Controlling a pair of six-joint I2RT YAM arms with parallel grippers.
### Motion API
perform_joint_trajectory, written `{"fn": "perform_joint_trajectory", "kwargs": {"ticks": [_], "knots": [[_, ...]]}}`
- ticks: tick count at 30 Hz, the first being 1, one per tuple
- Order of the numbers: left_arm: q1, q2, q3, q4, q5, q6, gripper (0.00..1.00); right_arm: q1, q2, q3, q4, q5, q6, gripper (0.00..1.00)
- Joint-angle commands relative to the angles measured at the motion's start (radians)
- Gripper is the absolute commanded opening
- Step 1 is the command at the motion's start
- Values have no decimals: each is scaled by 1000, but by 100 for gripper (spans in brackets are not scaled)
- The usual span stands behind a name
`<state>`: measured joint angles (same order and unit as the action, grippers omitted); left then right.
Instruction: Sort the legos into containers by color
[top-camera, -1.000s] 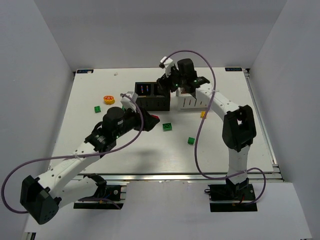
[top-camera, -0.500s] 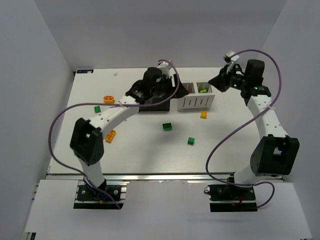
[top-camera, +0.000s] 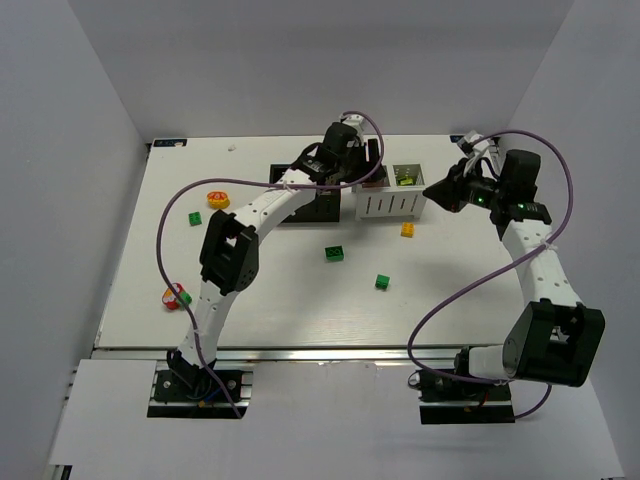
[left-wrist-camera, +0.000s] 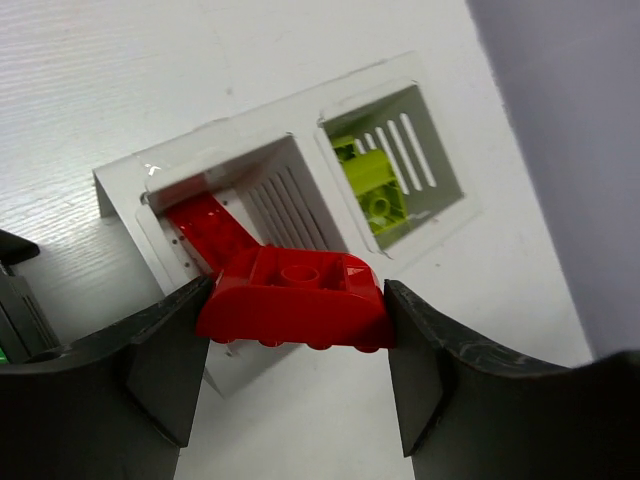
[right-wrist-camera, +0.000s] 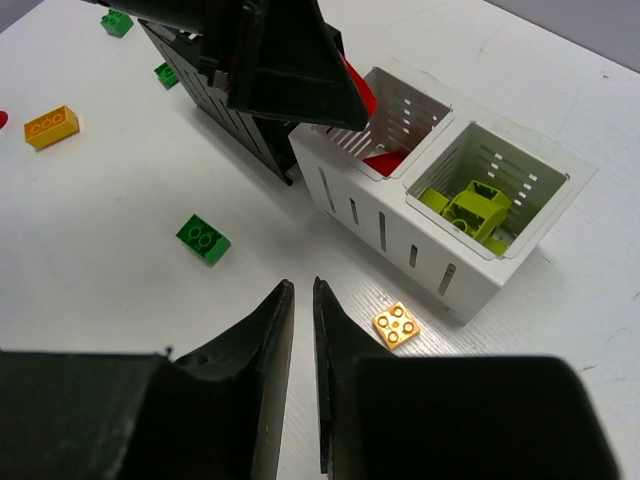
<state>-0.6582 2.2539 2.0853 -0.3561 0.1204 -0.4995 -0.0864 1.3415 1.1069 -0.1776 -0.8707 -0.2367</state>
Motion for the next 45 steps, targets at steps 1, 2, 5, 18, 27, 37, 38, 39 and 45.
{"fn": "perform_joint_trajectory", "kwargs": {"ticks": [1,2,5,18,27,37,38,39,45], "knots": [[0,6,88,-23,-83,44,28,-21,-30,-15,21,-37,14,19],[0,12,96,-23,-96,47,28,-24,-31,-16,20,-40,17,20],[0,29,110,-21,-107,58,31,-33,-33,-24,18,-50,25,20],[0,42,110,-32,-134,61,67,-36,-35,-38,1,-56,19,24],[0,52,148,-32,-122,52,72,-36,-33,-41,-31,-57,-7,26],[-3,52,151,-34,-122,45,79,-36,-35,-44,-42,-54,-19,28],[-3,50,151,-35,-122,44,78,-36,-35,-44,-42,-54,-19,28],[-3,50,151,-35,-122,44,79,-36,-36,-44,-42,-54,-21,28],[-4,35,154,-32,-128,50,77,-36,-35,-44,-59,-62,-49,29]]}}
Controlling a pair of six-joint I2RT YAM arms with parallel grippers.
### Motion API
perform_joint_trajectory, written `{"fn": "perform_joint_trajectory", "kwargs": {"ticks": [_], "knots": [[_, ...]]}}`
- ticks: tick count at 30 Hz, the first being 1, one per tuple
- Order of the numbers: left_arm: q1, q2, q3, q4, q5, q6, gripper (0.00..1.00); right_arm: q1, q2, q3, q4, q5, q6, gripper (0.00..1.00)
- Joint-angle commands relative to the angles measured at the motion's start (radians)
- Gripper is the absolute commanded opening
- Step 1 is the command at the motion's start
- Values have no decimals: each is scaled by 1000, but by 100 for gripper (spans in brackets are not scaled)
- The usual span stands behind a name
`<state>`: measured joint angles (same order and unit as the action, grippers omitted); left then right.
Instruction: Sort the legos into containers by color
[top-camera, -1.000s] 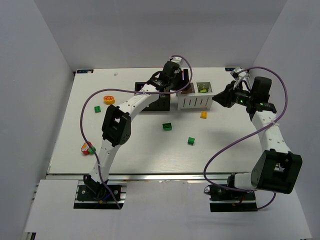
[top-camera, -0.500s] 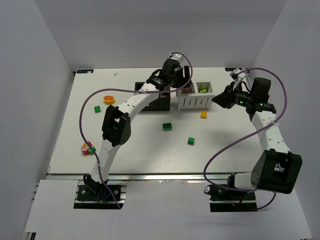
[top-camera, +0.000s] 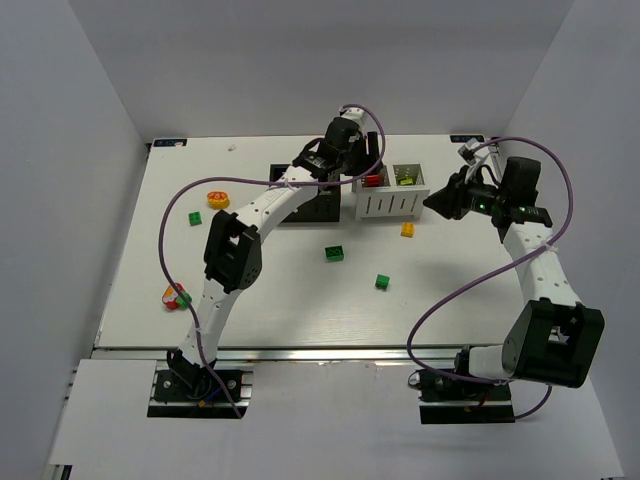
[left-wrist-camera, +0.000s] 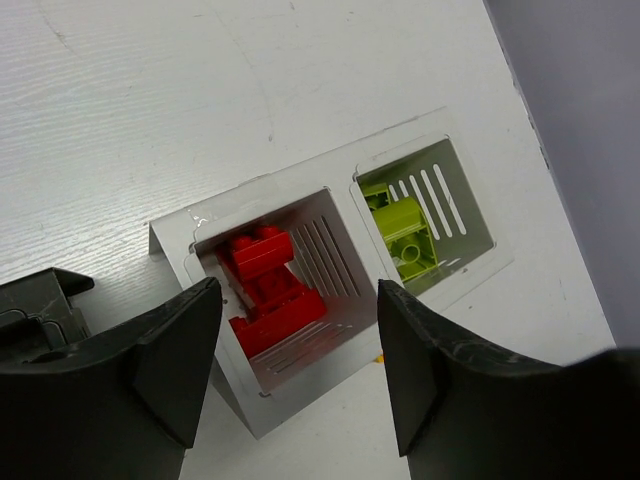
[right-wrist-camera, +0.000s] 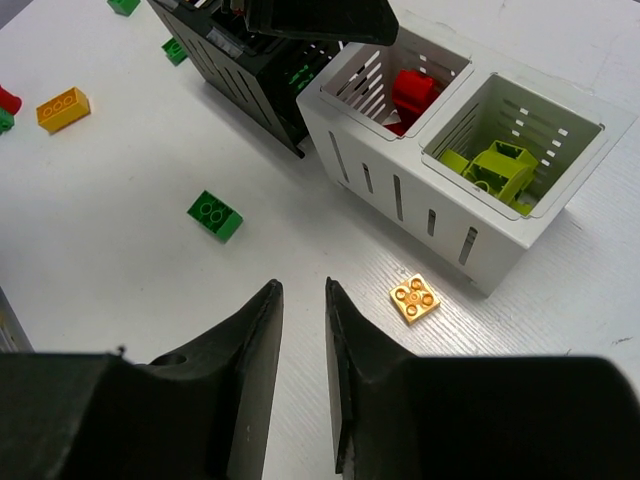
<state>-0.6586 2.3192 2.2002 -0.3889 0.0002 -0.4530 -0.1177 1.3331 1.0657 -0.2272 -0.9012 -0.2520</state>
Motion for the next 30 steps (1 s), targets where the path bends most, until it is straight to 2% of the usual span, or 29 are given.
{"fn": "perform_joint_trajectory", "kwargs": {"ticks": [1,3,4,5,8,10,11,12,13,14,15,16,17,18,19,20,23,25,30], "knots": [[-4,-38,39,2,-9,7,72,-5,-26,-1,-17,-37,-46,30],[-4,-70,38,-2,-19,13,62,-5,-20,8,-67,-76,-120,34],[-4,-86,35,-11,-25,25,51,-4,-17,14,-96,-91,-157,39],[-4,-127,17,-22,-41,39,46,-2,-3,26,-163,-120,-235,45],[-3,-226,-74,-13,-68,50,30,9,20,40,-318,-136,-367,50],[2,-361,-225,22,-89,53,28,27,28,45,-377,-130,-484,53],[2,-412,-284,36,-98,53,30,36,31,45,-405,-125,-522,54],[7,-463,-404,62,-107,44,34,52,34,42,-441,-102,-559,56],[10,-563,-463,71,-135,34,41,61,32,24,-440,-85,-588,57],[13,-616,-521,80,-149,25,53,70,26,11,-433,-37,-592,58],[17,-667,-578,91,-158,4,58,84,23,-4,-396,-9,-592,58],[27,-716,-687,91,-169,-9,63,92,20,-21,-358,27,-548,60],[34,-810,-738,88,-184,-22,68,101,11,-57,-306,138,-496,62],[54,-857,-784,72,-189,-50,73,114,11,-68,-238,177,-457,62],[66,-901,-828,62,-190,-65,75,116,12,-70,-224,197,-446,62],[82,-985,-906,45,-193,-79,76,116,14,-76,-192,262,-369,62],[158,-1099,-1026,-42,-203,-153,86,153,15,-85,-132,330,-233,63],[221,-1188,-1069,-105,-203,-184,90,182,5,-108,-83,392,-150,64],[261,-1277,-1132,-223,-239,-188,94,201,-18,-162,57,619,118,73]]}}
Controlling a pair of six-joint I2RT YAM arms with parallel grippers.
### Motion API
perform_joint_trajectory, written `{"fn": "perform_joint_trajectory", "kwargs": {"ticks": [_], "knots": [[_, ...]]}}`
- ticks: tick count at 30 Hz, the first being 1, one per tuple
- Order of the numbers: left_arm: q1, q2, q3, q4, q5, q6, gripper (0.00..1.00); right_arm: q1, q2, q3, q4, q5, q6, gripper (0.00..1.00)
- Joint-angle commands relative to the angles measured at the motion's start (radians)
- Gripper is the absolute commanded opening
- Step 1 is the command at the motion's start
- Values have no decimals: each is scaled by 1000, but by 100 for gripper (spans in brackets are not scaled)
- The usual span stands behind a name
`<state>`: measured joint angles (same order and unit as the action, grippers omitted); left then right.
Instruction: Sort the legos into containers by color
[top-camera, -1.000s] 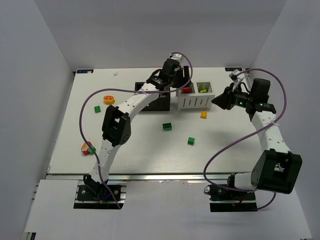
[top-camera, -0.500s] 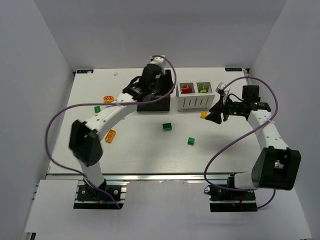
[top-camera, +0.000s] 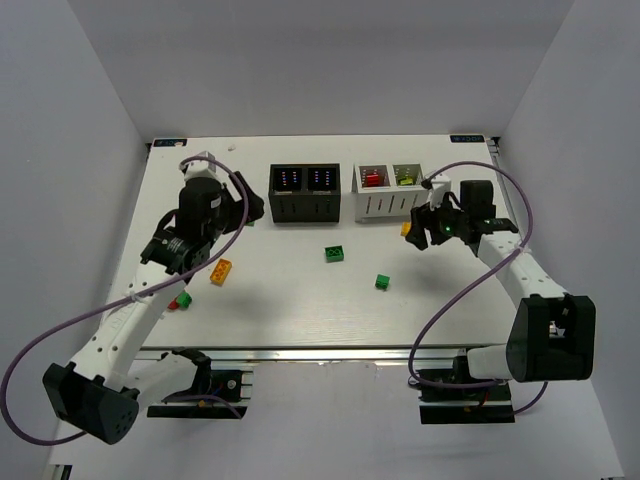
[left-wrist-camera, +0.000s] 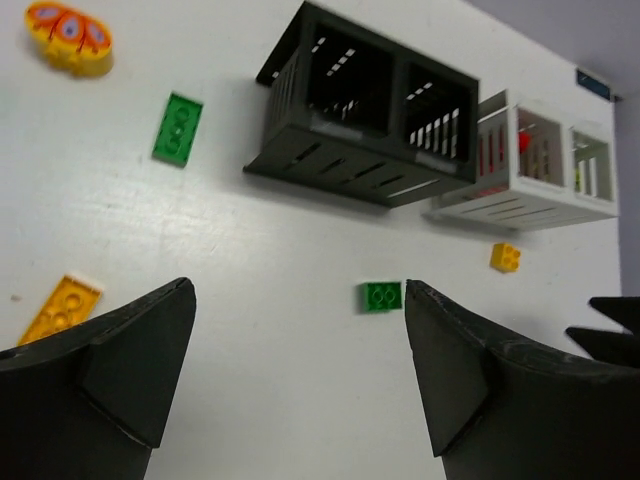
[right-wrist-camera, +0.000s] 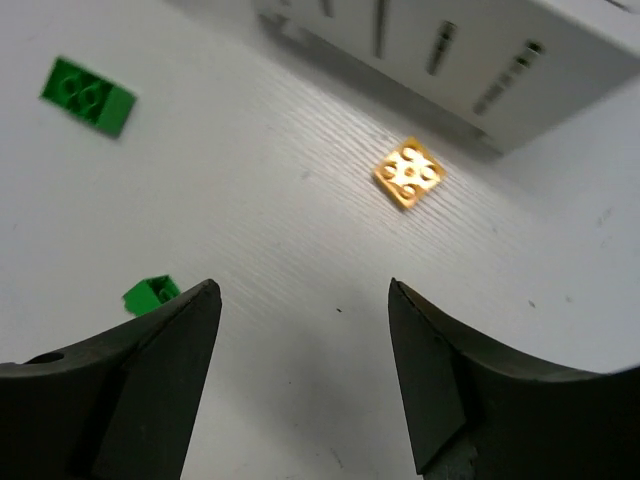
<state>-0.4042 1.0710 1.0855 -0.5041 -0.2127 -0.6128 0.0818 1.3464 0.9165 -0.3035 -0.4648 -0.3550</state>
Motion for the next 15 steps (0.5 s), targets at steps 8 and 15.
{"fn": "perform_joint_trajectory", "kwargs": {"ticks": [8,15], "knots": [[27,-78,-71,-178,-47,-87,95,3,-21,-40,266,266,493,74],[36,-132,-82,-251,-97,-97,96,10,-7,-45,351,192,426,74]]}}
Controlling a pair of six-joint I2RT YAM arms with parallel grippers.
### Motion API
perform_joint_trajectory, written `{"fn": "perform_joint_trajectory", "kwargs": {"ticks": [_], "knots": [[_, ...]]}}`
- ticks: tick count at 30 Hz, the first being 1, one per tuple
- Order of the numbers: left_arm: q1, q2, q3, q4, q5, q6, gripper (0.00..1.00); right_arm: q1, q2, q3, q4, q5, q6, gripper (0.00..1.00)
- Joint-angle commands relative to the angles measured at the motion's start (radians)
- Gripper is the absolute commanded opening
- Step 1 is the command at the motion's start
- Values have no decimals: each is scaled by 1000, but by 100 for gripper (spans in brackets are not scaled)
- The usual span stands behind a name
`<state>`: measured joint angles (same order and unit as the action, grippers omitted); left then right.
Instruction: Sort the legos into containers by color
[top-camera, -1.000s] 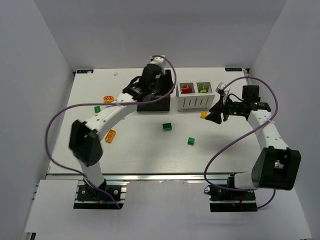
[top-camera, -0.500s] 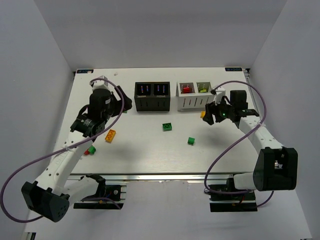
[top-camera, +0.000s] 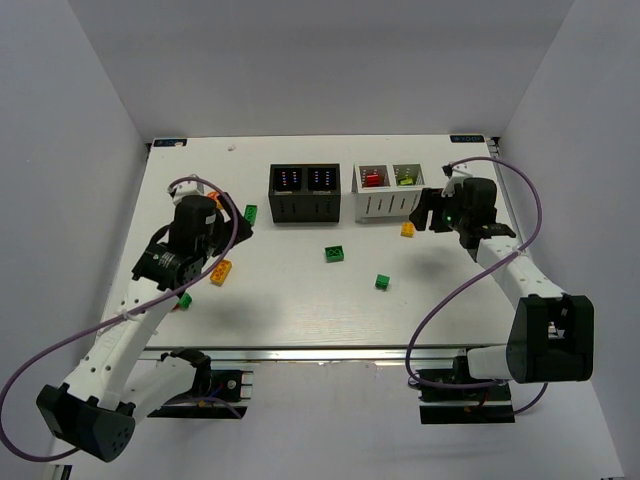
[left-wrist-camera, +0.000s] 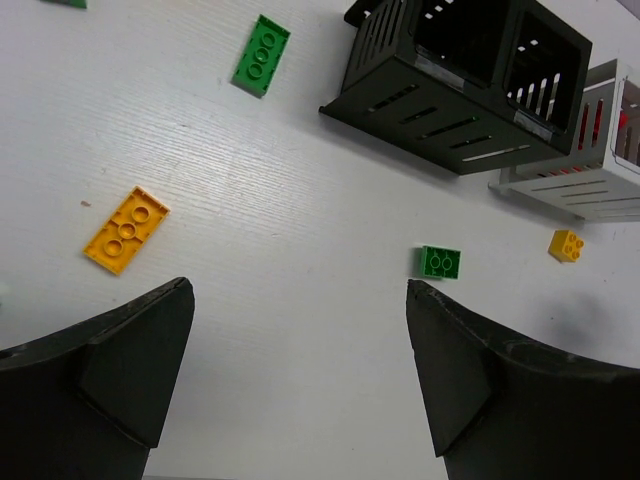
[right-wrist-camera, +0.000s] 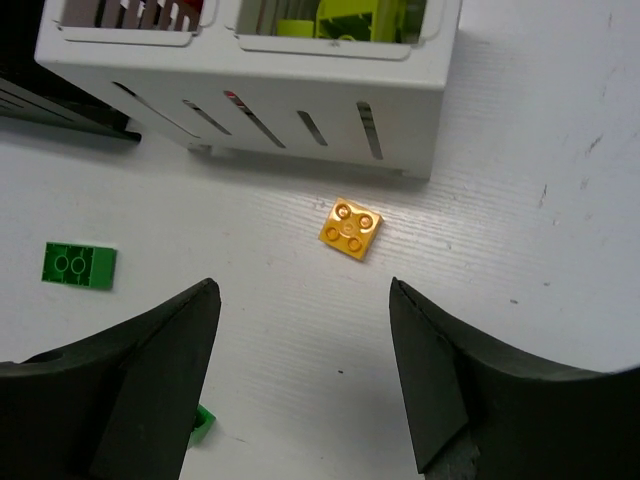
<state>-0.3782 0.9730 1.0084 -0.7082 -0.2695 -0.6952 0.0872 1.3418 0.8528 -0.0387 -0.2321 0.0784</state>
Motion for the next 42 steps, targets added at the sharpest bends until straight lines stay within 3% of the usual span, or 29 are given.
{"fn": "perform_joint_trajectory", "kwargs": {"ticks": [1,7,34,42], "knots": [[12,-37,-16,-53,-43,-20,96,6,5,25,82,-68,-38,74],[22,-46,-57,-57,-30,-47,96,5,-15,-1,114,-131,-58,72],[123,-17,-149,-27,72,-23,96,5,7,22,97,-73,38,72],[171,16,-160,-57,98,-29,96,5,-10,-3,106,-235,-58,72]]}}
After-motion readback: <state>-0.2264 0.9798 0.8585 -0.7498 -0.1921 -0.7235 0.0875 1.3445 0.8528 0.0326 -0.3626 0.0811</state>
